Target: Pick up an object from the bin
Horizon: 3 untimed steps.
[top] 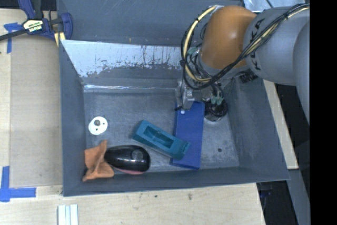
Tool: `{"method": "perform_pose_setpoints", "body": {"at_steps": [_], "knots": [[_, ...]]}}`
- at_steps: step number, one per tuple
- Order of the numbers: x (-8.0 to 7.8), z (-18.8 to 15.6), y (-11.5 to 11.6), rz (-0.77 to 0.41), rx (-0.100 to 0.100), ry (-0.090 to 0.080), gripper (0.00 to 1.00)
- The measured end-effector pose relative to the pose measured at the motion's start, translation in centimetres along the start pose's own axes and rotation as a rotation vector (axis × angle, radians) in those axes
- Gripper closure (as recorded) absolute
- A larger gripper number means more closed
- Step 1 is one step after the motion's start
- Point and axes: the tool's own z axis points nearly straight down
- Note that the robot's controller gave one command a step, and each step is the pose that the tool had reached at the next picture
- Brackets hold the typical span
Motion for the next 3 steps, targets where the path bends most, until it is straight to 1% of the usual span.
{"method": "perform_pose_setpoints", "body": {"at_steps": [1,2,3], "knots": [[0.3,-2.3,0.6,-0.01,0.0,0.011,1.0],[0.5,-6.1,1.8,-0.044,0.0,0.013,0.0],[0.5,-6.1,1.8,-0.044,0.0,0.013,0.0]]}}
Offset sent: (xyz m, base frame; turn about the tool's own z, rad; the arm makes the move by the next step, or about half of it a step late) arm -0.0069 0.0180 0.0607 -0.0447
